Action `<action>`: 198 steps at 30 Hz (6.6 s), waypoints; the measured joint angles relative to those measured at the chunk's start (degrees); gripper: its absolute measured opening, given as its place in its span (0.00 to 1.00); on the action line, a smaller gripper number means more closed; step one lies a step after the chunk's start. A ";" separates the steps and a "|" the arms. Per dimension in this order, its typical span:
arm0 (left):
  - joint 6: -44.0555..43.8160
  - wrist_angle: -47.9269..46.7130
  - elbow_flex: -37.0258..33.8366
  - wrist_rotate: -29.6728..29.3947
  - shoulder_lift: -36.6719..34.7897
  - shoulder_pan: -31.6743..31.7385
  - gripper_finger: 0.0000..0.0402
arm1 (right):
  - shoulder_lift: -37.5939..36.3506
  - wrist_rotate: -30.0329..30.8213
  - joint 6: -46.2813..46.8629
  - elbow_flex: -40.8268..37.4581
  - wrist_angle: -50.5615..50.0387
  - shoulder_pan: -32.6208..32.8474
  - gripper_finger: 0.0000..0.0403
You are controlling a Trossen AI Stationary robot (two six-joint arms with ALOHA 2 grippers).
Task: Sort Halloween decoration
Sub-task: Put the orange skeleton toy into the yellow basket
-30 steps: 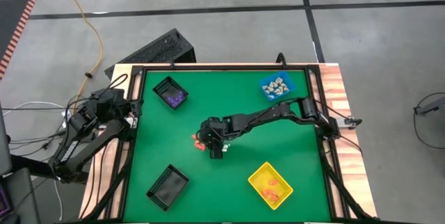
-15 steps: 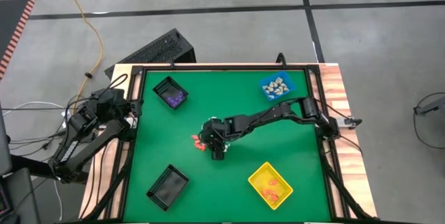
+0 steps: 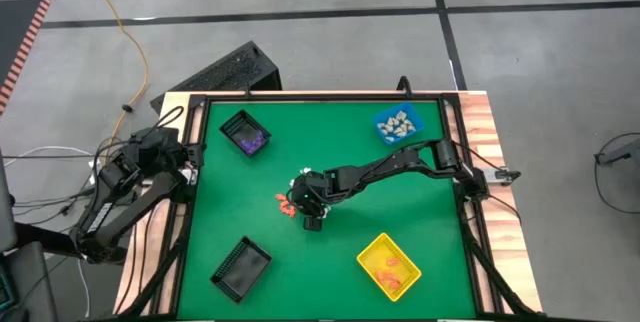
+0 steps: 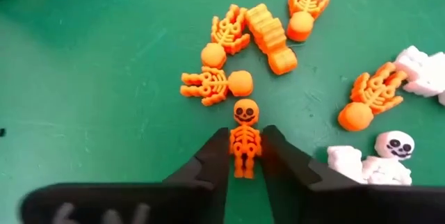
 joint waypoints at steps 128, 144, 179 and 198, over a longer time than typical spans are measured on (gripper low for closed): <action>-0.04 0.02 0.00 0.25 0.00 0.01 0.36 | 3.63 12.04 13.66 5.49 0.25 -1.49 0.41; 0.00 0.02 0.00 0.15 0.00 0.00 0.36 | 3.61 9.84 12.65 16.22 -9.64 -1.72 0.08; 0.13 0.01 -0.02 0.51 0.00 0.00 0.36 | -12.04 -7.17 40.25 20.60 -65.17 29.15 0.08; 0.85 0.00 -0.02 1.62 0.00 0.02 0.36 | -26.85 1.36 54.70 -8.33 -37.73 30.41 0.23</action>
